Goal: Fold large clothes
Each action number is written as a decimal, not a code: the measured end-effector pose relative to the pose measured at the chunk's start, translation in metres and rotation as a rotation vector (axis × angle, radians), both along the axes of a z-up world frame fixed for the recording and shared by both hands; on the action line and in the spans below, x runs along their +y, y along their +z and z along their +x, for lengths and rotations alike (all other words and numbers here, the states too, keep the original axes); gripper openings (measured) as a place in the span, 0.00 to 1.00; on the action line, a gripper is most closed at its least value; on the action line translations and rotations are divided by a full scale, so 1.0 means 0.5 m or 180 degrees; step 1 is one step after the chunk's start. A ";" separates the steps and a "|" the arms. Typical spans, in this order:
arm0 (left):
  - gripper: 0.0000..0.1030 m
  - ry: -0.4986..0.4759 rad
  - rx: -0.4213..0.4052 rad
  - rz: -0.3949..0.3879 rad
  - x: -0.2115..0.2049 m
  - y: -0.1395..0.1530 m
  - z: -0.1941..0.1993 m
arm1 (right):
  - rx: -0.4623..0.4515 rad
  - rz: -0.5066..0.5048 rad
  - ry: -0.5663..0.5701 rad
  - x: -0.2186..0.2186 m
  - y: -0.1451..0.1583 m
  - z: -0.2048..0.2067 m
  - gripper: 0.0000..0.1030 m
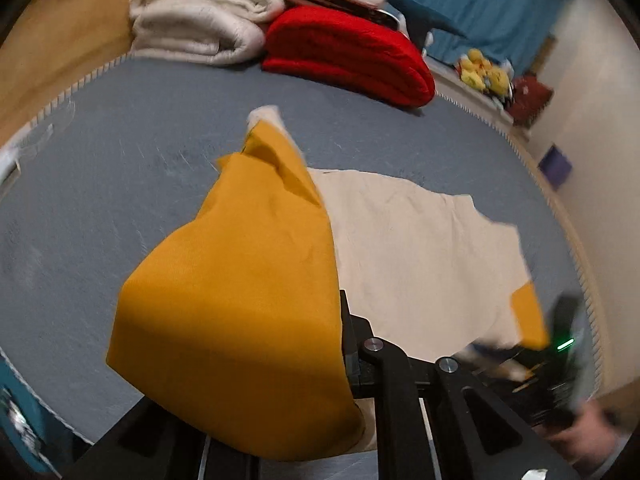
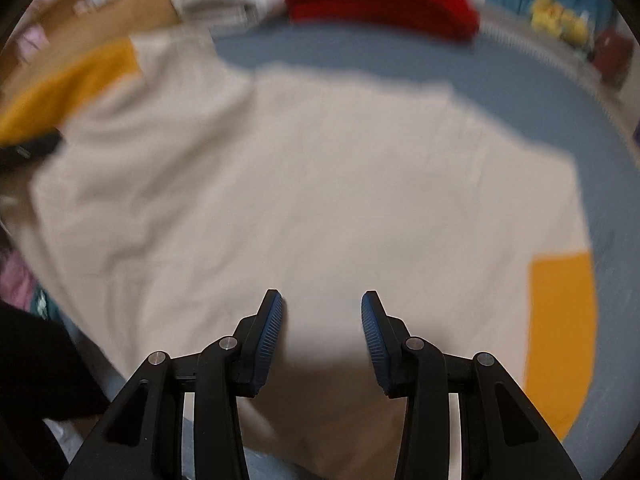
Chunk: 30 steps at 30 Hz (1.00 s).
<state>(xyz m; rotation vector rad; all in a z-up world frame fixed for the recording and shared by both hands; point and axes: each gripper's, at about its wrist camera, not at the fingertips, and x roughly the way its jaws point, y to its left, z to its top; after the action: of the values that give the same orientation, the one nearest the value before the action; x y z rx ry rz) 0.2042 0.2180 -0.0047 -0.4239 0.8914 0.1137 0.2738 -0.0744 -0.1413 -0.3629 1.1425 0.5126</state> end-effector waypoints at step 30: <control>0.10 -0.1289 -0.0392 0.0523 -0.429 0.057 0.116 | -0.1670 0.0436 -0.1267 -0.390 0.338 -0.033 0.43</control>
<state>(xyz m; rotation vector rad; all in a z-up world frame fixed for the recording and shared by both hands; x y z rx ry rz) 0.2622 0.0037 0.0240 -0.0908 0.8235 -0.2081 0.2576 -0.2695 0.0279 -0.1294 0.6402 0.1266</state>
